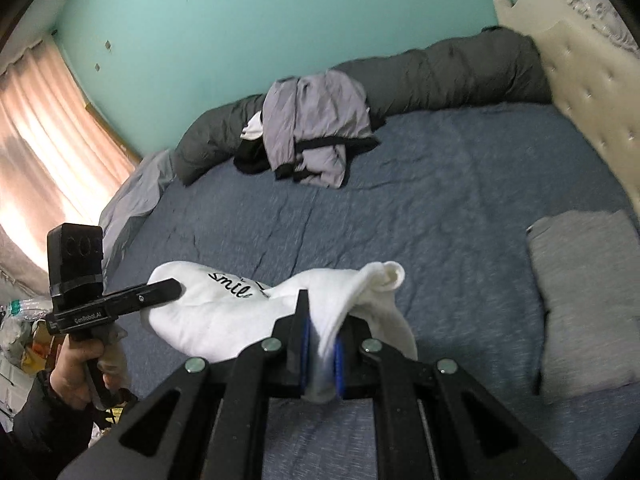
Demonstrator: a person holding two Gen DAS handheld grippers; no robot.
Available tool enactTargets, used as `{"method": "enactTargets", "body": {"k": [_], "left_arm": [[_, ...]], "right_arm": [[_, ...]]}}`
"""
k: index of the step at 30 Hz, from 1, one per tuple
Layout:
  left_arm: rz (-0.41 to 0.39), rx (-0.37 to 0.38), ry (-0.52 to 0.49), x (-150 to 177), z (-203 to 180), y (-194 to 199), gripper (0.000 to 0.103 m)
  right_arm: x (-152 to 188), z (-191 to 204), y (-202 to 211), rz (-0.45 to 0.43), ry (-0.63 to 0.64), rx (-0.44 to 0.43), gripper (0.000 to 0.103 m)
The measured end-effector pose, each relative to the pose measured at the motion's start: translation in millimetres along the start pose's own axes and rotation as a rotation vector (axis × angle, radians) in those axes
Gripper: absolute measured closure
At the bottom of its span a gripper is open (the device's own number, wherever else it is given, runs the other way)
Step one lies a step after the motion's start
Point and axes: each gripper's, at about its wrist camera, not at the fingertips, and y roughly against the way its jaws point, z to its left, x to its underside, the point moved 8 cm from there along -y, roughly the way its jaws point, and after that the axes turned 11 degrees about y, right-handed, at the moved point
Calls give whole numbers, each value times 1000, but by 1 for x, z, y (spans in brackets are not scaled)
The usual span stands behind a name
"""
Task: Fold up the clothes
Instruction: 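Carry the lifted white shirt with both grippers toward the grey folded garment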
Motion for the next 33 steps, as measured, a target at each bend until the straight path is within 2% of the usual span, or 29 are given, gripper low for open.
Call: {"method": "enactTargets", "body": {"k": [8, 16, 27, 33], "left_arm": [[4, 33, -50, -21, -61, -27, 80], [-8, 50, -78, -62, -109, -69, 80], [-23, 62, -117, -135, -176, -152, 80], [-27, 96, -113, -160, -205, -199, 80]], "right_arm": [[-28, -42, 43, -39, 3, 43, 94], [-70, -99, 65, -96, -1, 65, 94], [-139, -199, 79, -154, 2, 124, 94], [-156, -254, 93, -188, -28, 158, 94]]}}
